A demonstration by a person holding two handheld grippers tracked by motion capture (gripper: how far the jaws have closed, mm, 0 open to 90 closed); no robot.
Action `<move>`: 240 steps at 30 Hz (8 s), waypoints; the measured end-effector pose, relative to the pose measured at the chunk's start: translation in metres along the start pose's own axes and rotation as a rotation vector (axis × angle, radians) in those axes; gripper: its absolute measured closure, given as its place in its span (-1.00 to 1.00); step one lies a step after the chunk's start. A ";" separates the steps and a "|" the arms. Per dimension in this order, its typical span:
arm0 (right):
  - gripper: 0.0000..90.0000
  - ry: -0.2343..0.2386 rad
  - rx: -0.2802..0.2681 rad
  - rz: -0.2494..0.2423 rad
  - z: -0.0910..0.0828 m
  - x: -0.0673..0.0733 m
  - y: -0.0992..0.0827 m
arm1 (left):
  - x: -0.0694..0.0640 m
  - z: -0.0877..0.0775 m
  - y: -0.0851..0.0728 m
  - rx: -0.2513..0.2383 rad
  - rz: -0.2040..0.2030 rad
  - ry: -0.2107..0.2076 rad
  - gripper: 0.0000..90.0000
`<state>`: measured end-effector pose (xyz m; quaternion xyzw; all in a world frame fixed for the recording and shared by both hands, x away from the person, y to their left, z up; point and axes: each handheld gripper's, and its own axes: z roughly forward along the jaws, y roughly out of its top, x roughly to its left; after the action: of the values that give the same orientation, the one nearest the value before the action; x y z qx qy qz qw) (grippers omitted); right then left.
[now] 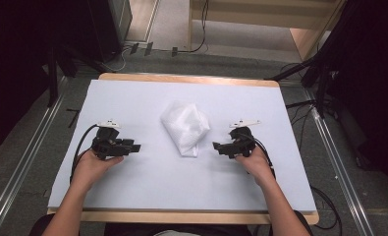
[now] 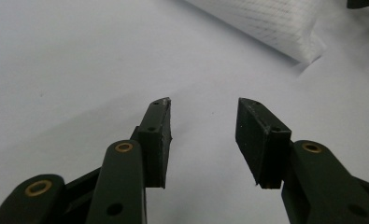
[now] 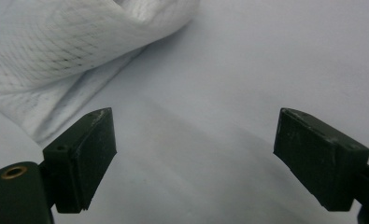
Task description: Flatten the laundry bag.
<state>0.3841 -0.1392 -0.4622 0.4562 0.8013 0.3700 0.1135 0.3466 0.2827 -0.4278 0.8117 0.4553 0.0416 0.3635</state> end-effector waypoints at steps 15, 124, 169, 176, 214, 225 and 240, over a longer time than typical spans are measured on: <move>-0.47 0.007 0.034 -0.028 0.000 -0.003 0.006 | -0.001 0.007 0.004 0.022 0.029 -0.044 -0.13; 1.00 0.301 -0.049 -0.127 0.033 0.075 0.069 | 0.012 -0.023 -0.020 -0.040 -0.054 0.047 -0.26; 0.49 0.317 -0.062 -0.209 0.013 0.093 0.081 | 0.042 -0.022 0.013 -0.036 -0.156 0.010 0.98; 0.27 0.321 -0.028 -0.213 0.023 0.096 0.089 | 0.055 0.004 0.020 -0.037 -0.177 -0.001 1.00; 0.98 0.400 0.138 -0.243 -0.003 0.102 0.000 | 0.065 0.024 0.010 0.014 -0.161 0.005 0.98; 0.35 0.393 0.035 -0.249 -0.020 0.098 0.011 | 0.068 0.019 0.015 -0.022 -0.184 -0.014 0.96; 0.17 0.391 0.024 -0.258 0.014 0.120 0.072 | 0.035 0.035 0.020 0.037 -0.089 -0.022 1.00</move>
<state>0.3708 -0.0122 -0.4034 0.2713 0.8641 0.4240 -0.0029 0.3956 0.2843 -0.4496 0.7977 0.4877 0.0079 0.3547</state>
